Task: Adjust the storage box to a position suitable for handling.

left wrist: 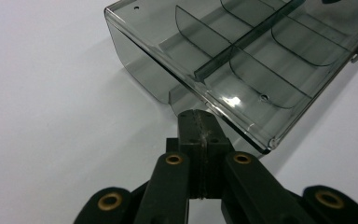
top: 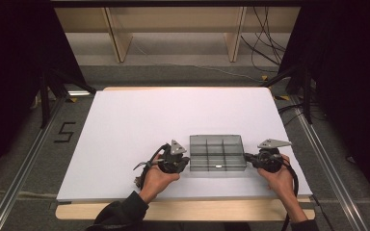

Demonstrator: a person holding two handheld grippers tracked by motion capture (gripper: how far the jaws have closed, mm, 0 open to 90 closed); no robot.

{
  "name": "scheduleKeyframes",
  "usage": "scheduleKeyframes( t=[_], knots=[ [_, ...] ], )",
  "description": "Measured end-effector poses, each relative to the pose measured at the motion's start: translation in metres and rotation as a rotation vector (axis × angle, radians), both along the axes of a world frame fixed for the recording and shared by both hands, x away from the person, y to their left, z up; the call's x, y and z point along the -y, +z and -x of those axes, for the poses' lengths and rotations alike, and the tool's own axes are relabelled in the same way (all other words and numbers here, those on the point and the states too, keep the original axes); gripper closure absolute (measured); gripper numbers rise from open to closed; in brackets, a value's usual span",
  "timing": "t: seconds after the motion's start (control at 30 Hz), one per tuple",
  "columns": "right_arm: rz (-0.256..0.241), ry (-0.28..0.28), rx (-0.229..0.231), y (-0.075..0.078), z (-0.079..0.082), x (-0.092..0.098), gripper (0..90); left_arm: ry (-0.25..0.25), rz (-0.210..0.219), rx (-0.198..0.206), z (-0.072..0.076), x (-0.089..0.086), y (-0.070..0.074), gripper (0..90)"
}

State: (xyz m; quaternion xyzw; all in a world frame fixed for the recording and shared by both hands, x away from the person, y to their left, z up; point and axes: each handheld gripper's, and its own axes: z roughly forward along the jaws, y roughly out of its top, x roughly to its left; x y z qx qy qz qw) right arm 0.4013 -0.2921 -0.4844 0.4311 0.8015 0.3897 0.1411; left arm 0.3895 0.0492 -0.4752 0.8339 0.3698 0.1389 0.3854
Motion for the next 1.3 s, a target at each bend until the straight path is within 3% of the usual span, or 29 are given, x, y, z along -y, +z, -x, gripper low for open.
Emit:
scheduleKeyframes(
  t=[0.1,0.17,0.2,0.23,0.3,0.33,0.4,0.47,0.5,0.57,0.6,0.63,0.67,0.7,0.73,0.77,0.83,1.0,1.03,1.07,1.1,1.2,1.23,1.27,1.3],
  knots=[
    [-0.028,-0.006,-0.003,-0.002,0.000,0.000,90.0,0.001,0.006,0.005,0.004,0.001,-0.001,89.2],
    [-0.024,-0.016,-0.021,-0.001,0.003,-0.001,90.0,-0.036,-0.052,0.031,0.008,-0.002,0.001,89.2],
    [-0.034,-0.016,-0.022,-0.002,0.004,-0.002,90.0,-0.028,-0.059,0.054,0.012,-0.001,0.000,89.2],
    [-0.044,-0.018,-0.014,-0.003,0.006,-0.003,90.0,-0.015,-0.037,0.059,0.015,-0.001,-0.001,89.2],
    [-0.043,-0.021,-0.036,-0.002,0.012,-0.007,90.0,-0.037,-0.047,0.032,0.016,-0.008,0.000,89.3],
    [-0.033,-0.001,-0.015,-0.003,0.012,-0.008,90.0,-0.025,-0.027,0.028,0.017,-0.010,-0.001,89.3],
    [-0.042,0.003,-0.018,-0.003,0.014,-0.010,90.0,-0.026,-0.033,0.029,0.019,-0.014,-0.001,89.4],
    [-0.030,0.008,-0.011,-0.003,0.016,-0.013,90.0,0.000,-0.008,0.036,0.024,-0.013,-0.002,89.4],
    [-0.027,-0.010,-0.041,-0.002,0.021,-0.016,90.0,-0.019,-0.041,0.033,0.025,-0.017,-0.001,89.4],
    [-0.022,0.010,-0.019,-0.003,0.021,-0.014,90.0,0.001,0.014,0.024,0.029,-0.015,-0.004,89.4],
    [-0.041,-0.005,-0.026,-0.004,0.023,-0.015,90.0,-0.004,0.008,0.021,0.031,-0.015,-0.005,89.4],
    [-0.041,-0.007,-0.034,-0.004,0.025,-0.014,90.0,-0.046,-0.042,0.032,0.035,-0.017,-0.004,89.5],
    [-0.041,-0.007,-0.034,-0.004,0.025,-0.014,90.0,-0.046,-0.042,0.032,0.035,-0.017,-0.004,89.5],
    [-0.048,-0.001,-0.024,-0.004,0.026,-0.015,90.0,-0.074,-0.081,0.042,0.035,-0.019,-0.002,89.5],
    [-0.034,0.006,-0.016,-0.004,0.026,-0.016,90.0,-0.054,-0.057,0.033,0.036,-0.019,-0.003,89.5],
    [-0.026,-0.010,-0.037,-0.002,0.029,-0.018,90.0,-0.050,-0.044,0.026,0.035,-0.020,-0.003,89.5],
    [-0.012,0.022,-0.015,-0.002,0.030,-0.018,90.0,-0.036,-0.035,0.025,0.035,-0.022,-0.004,89.5],
    [-0.014,0.035,-0.013,-0.002,0.036,-0.024,90.0,-0.032,-0.042,0.030,0.037,-0.031,-0.004,89.6],
    [-0.017,0.052,-0.012,-0.003,0.040,-0.026,90.0,-0.002,-0.012,0.039,0.041,-0.032,-0.005,89.5],
    [-0.017,0.052,-0.012,-0.003,0.040,-0.026,90.0,-0.002,-0.012,0.039,0.041,-0.032,-0.005,89.5],
    [-0.018,0.052,-0.013,-0.003,0.042,-0.028,90.0,-0.035,-0.056,0.039,0.041,-0.035,-0.004,89.5],
    [-0.014,0.063,-0.007,-0.002,0.046,-0.030,90.0,-0.013,-0.032,0.047,0.045,-0.036,-0.005,89.6],
    [-0.028,0.063,-0.022,-0.003,0.048,-0.032,90.0,-0.017,-0.047,0.048,0.046,-0.038,-0.004,89.6],
    [-0.036,0.060,-0.031,-0.003,0.049,-0.033,90.0,0.000,-0.028,0.051,0.047,-0.037,-0.005,89.6],
    [-0.048,0.057,-0.033,-0.003,0.052,-0.035,90.0,-0.015,-0.052,0.039,0.048,-0.040,-0.004,89.6]
  ],
)
